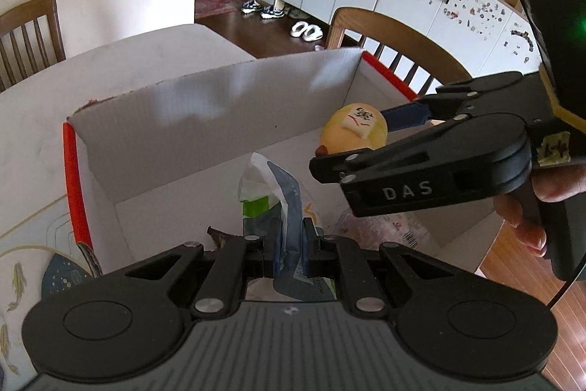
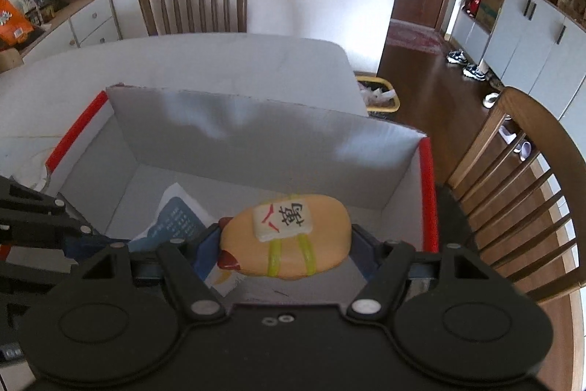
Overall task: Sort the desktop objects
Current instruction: 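Open the right tool to drop the toy pig into the box while the left tool lowers the bag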
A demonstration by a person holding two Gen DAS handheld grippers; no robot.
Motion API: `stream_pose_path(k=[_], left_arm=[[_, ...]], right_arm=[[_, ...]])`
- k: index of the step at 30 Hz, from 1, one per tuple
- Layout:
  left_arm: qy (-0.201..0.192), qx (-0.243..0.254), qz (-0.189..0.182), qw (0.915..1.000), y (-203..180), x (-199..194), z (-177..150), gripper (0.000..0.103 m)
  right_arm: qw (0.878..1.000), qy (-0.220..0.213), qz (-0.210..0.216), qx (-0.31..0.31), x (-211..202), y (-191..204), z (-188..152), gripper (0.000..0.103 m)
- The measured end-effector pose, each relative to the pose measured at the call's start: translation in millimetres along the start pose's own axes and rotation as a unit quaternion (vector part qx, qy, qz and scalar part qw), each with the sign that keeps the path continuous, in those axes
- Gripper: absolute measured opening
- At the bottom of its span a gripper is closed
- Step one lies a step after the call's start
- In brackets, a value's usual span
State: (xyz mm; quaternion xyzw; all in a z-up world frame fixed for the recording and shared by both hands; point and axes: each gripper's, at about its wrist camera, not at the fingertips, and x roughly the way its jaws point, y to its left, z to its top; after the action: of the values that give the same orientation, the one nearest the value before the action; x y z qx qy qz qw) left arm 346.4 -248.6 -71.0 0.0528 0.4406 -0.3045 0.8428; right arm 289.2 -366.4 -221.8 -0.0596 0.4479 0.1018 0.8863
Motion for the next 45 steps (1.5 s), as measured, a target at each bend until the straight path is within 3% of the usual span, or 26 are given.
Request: stream_pose_path(k=[11, 23, 32, 33, 36, 45], left_arm=[[0.024, 0.001, 0.001, 0.9997, -0.8, 17.1, 4.5, 0.009], [0.04, -0.012, -0.009, 0.9991, -1.9, 19.4, 9.2, 0.01], [0.035, -0.001, 0.001, 0.9994, -4.6, 11.3, 3.2, 0.028], [0.033, 0.0, 0.002, 0.9995, -5.0, 10.4, 2.8, 0.032], [0.022, 0.0, 0.007, 0.9997, -6.0, 4.3, 1.8, 0.06], [-0.008, -0.008, -0.003, 0.9999, -7.7, -19.9, 1.8, 0.062]], right_arm=[[0.999, 0.044, -0.003, -0.018, 27.3, 4.5, -2.3, 0.073], [0.998, 0.063, 0.01, -0.02, 36.9, 6.1, -3.6, 0.076], [0.999, 0.04, 0.008, -0.028, 20.9, 9.2, 8.3, 0.082], [0.999, 0.036, 0.01, -0.027, 17.6, 8.7, 9.9, 0.082], [0.999, 0.028, 0.014, -0.021, 8.3, 5.3, 12.6, 0.083], [0.999, 0.003, 0.028, -0.015, -23.6, 4.0, 11.6, 0.084]])
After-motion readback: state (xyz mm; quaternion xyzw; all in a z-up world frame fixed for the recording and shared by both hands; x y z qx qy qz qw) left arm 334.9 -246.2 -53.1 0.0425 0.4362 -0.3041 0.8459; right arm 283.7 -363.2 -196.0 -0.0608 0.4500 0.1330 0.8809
